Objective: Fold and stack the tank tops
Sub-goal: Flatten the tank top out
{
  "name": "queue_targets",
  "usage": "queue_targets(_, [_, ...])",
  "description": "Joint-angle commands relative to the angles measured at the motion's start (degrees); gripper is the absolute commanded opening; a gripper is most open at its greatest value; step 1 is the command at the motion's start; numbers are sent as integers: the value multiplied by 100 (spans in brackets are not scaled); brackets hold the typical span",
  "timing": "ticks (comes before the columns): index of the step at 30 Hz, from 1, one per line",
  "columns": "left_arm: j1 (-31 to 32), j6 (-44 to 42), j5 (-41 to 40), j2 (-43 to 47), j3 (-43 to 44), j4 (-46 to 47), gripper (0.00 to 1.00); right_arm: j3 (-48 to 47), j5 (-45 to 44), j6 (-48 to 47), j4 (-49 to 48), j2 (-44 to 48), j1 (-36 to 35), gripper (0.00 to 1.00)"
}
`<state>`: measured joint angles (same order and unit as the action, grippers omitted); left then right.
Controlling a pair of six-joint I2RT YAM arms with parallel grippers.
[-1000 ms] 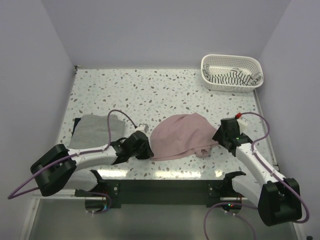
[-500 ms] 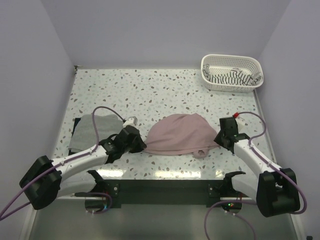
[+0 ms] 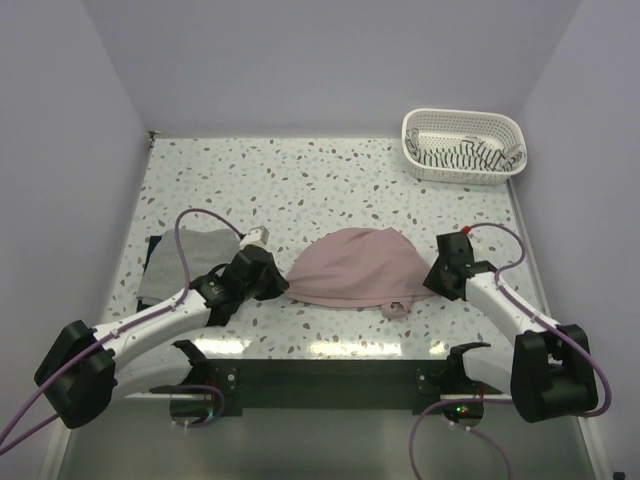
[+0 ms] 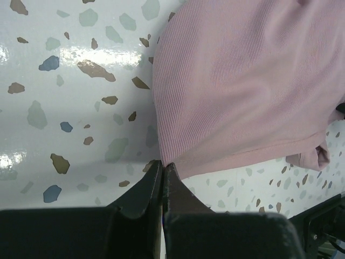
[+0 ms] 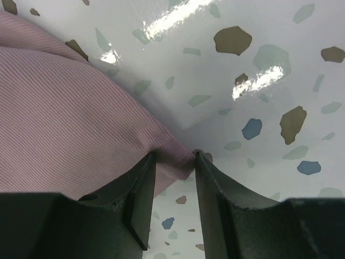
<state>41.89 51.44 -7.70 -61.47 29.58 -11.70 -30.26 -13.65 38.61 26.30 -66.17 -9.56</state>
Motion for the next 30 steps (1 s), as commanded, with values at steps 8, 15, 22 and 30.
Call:
queue_targets(8, [-67,-90,-91,276,267,-69,0,205,380,217,-125,-282,7,18])
queue_targets(15, [-224,-231,-301,355,960,-429,0,-575,398,156,242,60,-2,0])
queue_targets(22, [-655,-678,-609,338,2743,-921,0,-3463,407,-116,1051,483,16,0])
queue_targets(30, [-814,-1066,-943,13,5398,-1299,0,-6209,495,-135,1421,34,68,0])
